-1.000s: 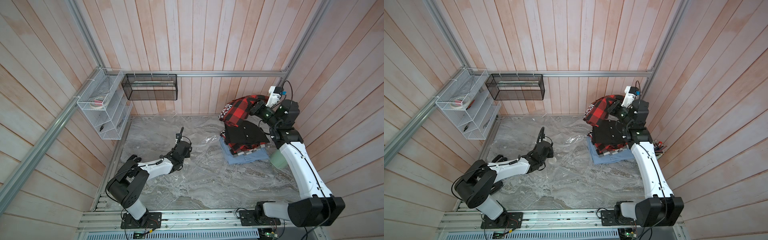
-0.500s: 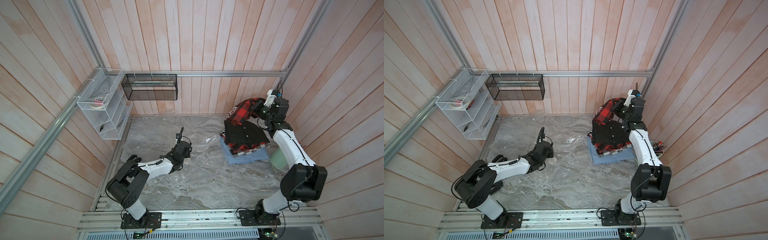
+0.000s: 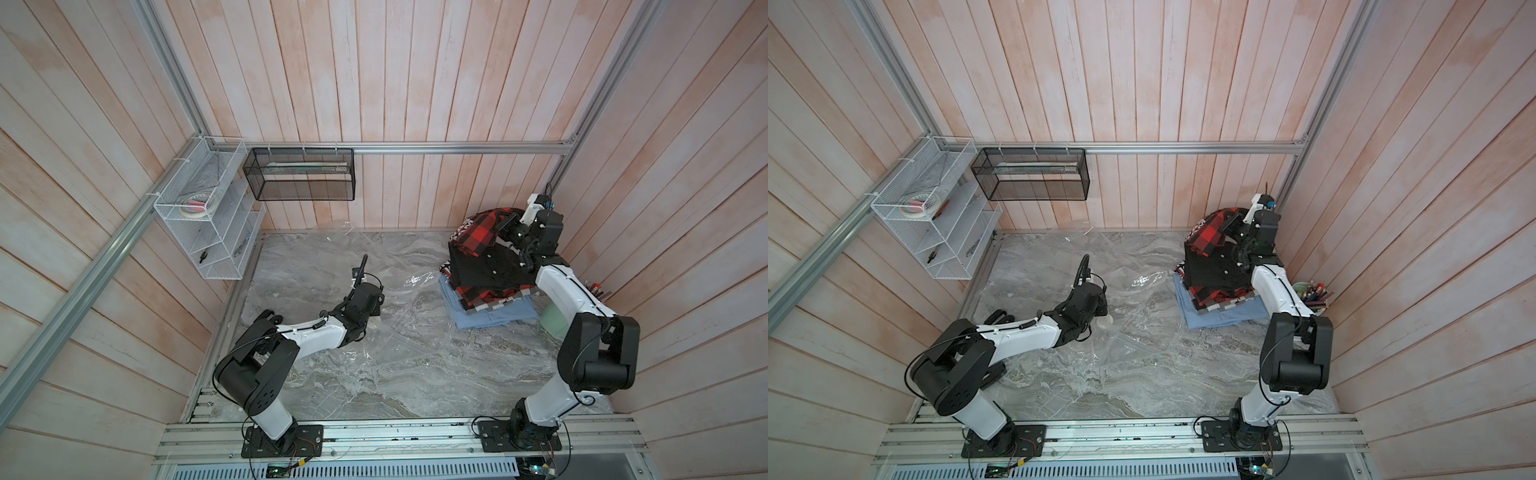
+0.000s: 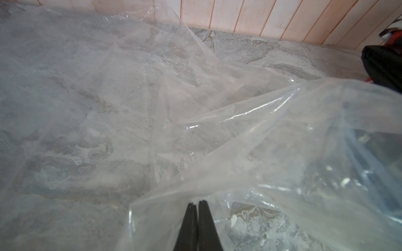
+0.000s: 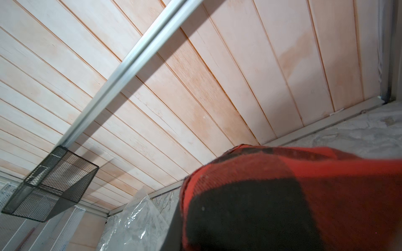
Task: Take the shirt out of the vacuum bag
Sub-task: Place the shirt at the center of the board.
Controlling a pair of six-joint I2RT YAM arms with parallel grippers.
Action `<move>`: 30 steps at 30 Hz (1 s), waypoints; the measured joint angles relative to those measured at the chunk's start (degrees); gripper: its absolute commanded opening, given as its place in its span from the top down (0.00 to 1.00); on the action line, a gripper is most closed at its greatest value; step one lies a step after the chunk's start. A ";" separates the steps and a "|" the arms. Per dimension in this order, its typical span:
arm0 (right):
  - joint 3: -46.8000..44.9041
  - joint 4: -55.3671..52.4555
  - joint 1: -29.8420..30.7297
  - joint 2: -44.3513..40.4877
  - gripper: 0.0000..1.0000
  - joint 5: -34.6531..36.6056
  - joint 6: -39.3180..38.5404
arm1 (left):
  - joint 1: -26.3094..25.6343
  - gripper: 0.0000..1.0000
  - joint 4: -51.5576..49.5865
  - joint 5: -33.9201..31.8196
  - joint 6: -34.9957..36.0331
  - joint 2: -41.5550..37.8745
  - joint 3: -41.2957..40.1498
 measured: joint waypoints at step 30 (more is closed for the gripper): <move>-30.18 10.86 -0.48 -11.41 1.00 19.26 4.26 | 0.00 1.00 -0.20 0.33 1.57 -1.60 0.00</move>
